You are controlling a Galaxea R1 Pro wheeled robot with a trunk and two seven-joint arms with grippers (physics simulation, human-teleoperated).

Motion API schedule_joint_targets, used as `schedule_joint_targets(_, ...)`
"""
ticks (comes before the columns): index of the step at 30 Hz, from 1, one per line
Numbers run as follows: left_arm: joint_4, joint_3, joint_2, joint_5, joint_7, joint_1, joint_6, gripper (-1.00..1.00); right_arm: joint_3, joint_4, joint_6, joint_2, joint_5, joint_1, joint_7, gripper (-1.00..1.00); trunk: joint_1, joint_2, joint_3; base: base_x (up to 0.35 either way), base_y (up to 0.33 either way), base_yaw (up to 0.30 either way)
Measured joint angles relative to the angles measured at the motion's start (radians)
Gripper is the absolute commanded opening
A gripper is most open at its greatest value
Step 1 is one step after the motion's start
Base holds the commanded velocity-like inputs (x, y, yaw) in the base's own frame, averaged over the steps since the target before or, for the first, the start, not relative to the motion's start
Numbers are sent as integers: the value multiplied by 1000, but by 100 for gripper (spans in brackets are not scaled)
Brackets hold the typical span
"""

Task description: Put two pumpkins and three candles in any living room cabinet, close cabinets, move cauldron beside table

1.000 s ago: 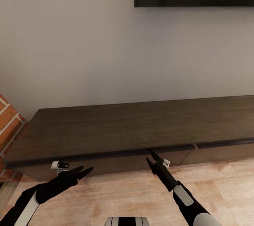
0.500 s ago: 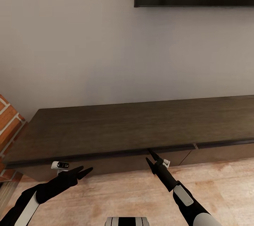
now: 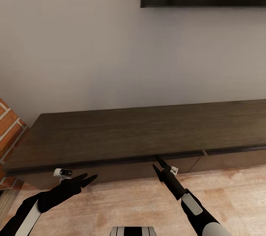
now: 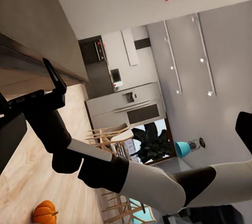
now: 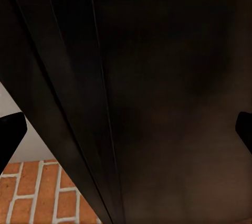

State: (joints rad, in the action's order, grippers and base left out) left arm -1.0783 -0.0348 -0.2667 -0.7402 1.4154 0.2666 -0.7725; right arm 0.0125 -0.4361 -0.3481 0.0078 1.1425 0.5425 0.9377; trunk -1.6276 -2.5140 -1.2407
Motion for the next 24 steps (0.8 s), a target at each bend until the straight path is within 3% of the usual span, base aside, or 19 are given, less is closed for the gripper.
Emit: schedule_joint_targets(24, -1, 1, 3, 0, 0, 0, -1, 100, 0, 1, 1, 0, 0, 0, 0, 100, 0, 0, 4, 0, 0, 0)
